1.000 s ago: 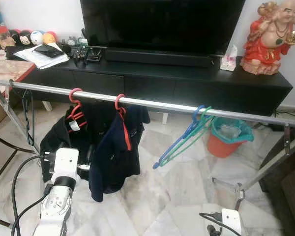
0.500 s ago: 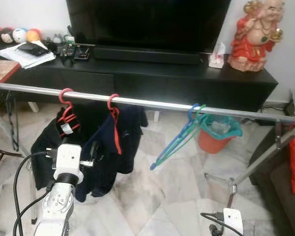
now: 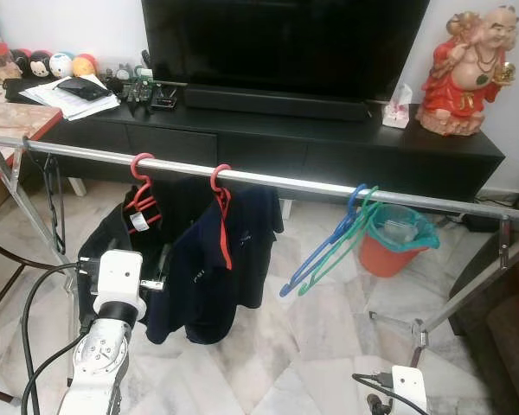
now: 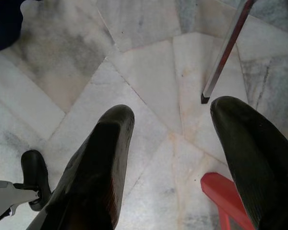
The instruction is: Hang hanger
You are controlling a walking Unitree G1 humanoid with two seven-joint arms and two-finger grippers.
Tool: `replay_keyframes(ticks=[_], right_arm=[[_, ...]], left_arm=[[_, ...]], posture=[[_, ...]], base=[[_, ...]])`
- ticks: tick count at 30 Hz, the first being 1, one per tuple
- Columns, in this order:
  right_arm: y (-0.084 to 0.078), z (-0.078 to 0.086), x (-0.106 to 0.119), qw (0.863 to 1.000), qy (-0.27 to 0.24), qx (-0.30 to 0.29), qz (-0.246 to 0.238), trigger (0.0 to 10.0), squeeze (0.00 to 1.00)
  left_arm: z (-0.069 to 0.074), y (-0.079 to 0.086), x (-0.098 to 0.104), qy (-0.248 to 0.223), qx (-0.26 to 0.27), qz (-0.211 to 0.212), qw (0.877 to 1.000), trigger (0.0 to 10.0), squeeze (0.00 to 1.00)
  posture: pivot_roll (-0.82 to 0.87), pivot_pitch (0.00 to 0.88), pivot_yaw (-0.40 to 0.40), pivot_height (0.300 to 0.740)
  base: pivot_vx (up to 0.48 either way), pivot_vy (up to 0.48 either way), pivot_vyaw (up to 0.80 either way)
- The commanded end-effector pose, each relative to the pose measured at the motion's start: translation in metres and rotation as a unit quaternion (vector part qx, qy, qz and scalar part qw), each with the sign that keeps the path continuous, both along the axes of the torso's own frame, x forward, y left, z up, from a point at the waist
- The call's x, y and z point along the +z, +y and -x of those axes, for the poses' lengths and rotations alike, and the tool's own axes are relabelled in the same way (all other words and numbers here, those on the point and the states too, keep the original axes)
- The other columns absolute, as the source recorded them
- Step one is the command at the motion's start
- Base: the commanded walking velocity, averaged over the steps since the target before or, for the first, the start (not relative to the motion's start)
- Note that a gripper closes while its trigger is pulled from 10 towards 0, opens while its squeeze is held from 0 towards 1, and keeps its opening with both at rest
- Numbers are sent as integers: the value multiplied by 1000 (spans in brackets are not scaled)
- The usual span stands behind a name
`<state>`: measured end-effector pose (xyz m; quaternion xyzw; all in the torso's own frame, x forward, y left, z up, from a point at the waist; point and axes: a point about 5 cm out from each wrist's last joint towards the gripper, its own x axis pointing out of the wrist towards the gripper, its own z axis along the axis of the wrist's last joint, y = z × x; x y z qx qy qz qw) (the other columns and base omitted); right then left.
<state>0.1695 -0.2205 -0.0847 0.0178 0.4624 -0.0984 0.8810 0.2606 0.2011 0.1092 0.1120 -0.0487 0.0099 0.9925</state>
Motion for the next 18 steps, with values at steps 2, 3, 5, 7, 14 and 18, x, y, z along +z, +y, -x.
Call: replay_keyframes(ticks=[2,3,5,7,14,18], right_arm=[[-2,0,1,1000,-3,-5,3,10000,0],[-2,0,1,1000,-3,-5,3,10000,0],[-2,0,1,1000,-3,-5,3,10000,0],[-2,0,0,1000,-3,-4,3,10000,0],[-2,0,0,1000,-3,-3,3,10000,0],[-1,0,0,1000,-2,-2,3,10000,0]], left_arm=[[0,-5,2,1,-11,6,1000,10000,0],[0,-5,2,2,-12,6,1000,10000,0],[0,-6,2,1,-12,6,1000,10000,0],[-1,-6,3,1,-14,7,1000,10000,0],[-1,-8,3,1,-17,8,1000,10000,0],[-1,-8,3,1,-17,9,1000,10000,0]], posture=[[89,0,-74,740],[89,0,-74,740],[89,0,-74,740],[89,0,-74,740],[89,0,-74,740],[93,0,-74,740]], base=[[0,0,0],[0,0,0],[0,0,0],[0,0,0],[139,0,0],[256,0,0]])
